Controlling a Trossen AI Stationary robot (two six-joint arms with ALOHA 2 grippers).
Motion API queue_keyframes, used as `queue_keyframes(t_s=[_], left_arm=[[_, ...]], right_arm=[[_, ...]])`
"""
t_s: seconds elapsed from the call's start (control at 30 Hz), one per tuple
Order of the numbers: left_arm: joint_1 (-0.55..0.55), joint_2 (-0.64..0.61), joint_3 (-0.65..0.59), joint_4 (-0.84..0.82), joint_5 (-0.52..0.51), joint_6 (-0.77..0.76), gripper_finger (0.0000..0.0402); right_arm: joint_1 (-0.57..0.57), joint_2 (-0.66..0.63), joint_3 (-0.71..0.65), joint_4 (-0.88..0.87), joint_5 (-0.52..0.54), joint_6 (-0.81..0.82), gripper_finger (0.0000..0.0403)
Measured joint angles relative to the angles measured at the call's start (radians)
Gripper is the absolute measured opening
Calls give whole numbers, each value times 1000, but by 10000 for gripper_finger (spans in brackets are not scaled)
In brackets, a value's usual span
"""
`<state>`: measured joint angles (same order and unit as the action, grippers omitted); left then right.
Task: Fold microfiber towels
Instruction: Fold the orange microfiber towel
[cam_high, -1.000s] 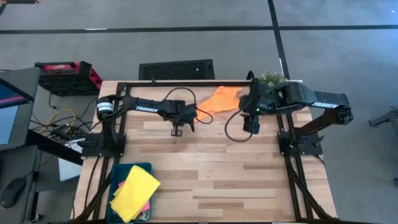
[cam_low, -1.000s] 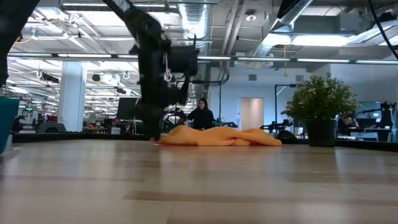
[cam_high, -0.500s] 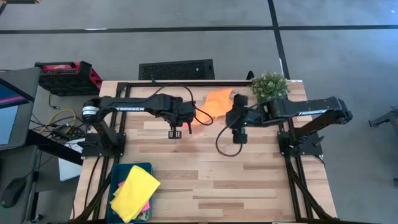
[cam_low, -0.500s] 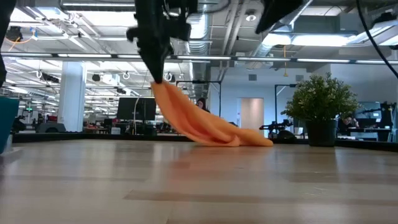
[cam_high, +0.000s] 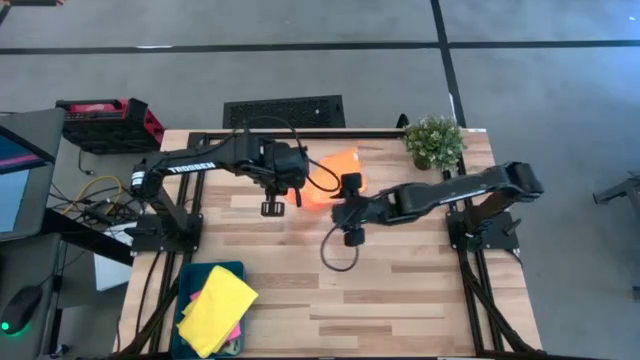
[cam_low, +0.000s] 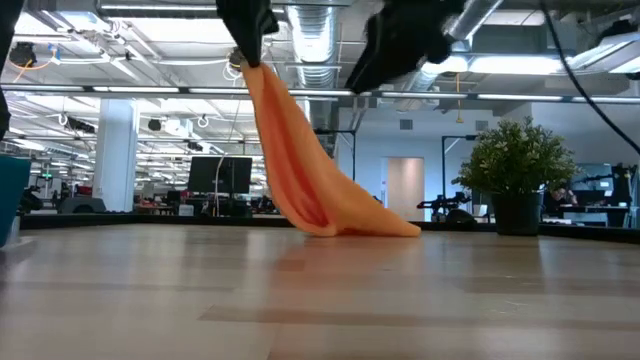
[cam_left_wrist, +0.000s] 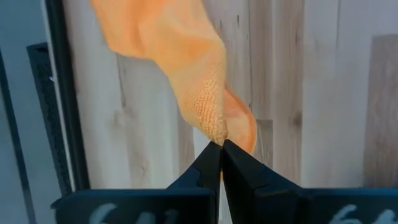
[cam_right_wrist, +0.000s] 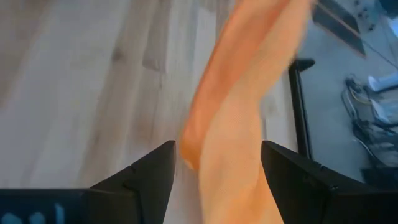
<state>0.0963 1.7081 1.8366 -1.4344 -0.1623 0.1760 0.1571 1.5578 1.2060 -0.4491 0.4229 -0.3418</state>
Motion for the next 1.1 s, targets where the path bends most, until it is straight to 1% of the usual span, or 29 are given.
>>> queue_keyframes(t_s=[0.07, 0.13, 0.3, 0.4, 0.53, 0.6, 0.67, 0.73, 0.8, 0.83, 0.9, 0.97, 1.1], left_arm=[[0, 0, 46, -22, 0, -1, 0], [0, -2, 73, -34, 0, -1, 0], [7, -1, 109, -74, 0, 10, 0], [21, 0, 126, -83, 1, 21, 0], [43, 0, 177, -101, 2, 21, 0], [57, 0, 206, -100, 9, 14, 0], [71, 0, 233, -97, 19, 7, 0], [81, 0, 258, -95, 26, -22, 0], [89, 0, 277, -84, 26, -64, 0], [90, 0, 285, -72, 26, -89, 0], [89, 0, 297, -47, 27, -131, 0], [87, 0, 303, -28, 27, -167, 0], [80, 0, 304, -7, 27, -225, 0]], right_arm=[[-2, 56, -1, 22, 20, -4, 260], [-2, 105, 1, 92, 29, -7, 260], [-2, 184, 3, 251, 32, 16, 260], [5, 226, 4, 340, 33, -4, 260], [12, 261, 8, 399, 24, 23, 260], [20, 266, 1, 375, 24, 39, 260], [30, 292, 7, 421, 24, 43, 260], [40, 300, 2, 407, 24, 50, 260], [48, 325, 6, 452, 25, 63, 260], [51, 341, 10, 476, 31, 75, 260], [52, 354, -2, 473, 78, 87, 260], [51, 380, 8, 568, 109, 90, 260], [49, 404, 5, 636, 197, 118, 260]])
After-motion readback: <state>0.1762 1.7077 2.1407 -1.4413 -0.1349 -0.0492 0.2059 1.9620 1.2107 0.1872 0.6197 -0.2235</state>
